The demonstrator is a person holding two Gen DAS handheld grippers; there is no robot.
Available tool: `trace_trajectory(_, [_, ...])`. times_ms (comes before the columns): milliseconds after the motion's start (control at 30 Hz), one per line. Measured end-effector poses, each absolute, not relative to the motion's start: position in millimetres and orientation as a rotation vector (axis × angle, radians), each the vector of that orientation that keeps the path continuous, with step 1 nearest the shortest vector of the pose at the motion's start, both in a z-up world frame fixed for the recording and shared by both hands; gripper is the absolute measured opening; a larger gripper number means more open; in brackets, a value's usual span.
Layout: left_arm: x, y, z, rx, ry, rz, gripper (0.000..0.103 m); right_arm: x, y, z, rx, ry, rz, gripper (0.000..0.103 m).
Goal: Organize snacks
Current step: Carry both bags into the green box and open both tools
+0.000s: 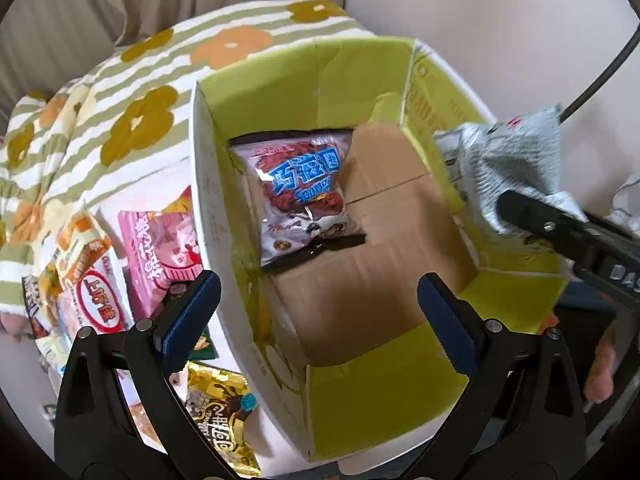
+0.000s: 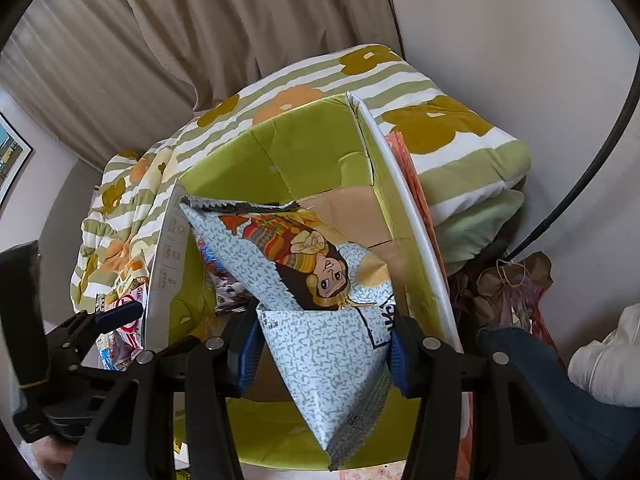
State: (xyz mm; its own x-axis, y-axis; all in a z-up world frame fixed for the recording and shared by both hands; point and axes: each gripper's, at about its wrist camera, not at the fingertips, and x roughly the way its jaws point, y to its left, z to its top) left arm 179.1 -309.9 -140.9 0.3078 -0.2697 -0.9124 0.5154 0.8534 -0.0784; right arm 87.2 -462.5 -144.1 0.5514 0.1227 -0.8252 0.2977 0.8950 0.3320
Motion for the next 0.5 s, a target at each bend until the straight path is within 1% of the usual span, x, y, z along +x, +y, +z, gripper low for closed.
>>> trace_trajectory(167, [179, -304, -131, 0.251, 1.11, -0.528, 0.098, 89, -459, -141, 0.448, 0.983, -0.111, 0.048])
trace_trajectory(233, [179, -303, -128, 0.251, 1.103, -0.525, 0.098, 90, -455, -141, 0.442, 0.98, -0.113, 0.05])
trace_trajectory(300, [177, -301, -126, 0.251, 1.096, -0.524, 0.098, 90, -453, -141, 0.45, 0.965, -0.116, 0.066])
trace_trajectory(333, [176, -300, -125, 0.251, 1.093, -0.52, 0.098, 90, -453, -141, 0.461, 0.953, -0.111, 0.092])
trace_trajectory(367, [175, -299, -124, 0.25, 1.09, -0.517, 0.098, 89, -452, -142, 0.466, 0.95, -0.107, 0.103])
trace_trajectory(500, [171, -292, -122, 0.242, 1.084, -0.503, 0.098, 85, -449, -140, 0.444, 0.943, -0.1, 0.103])
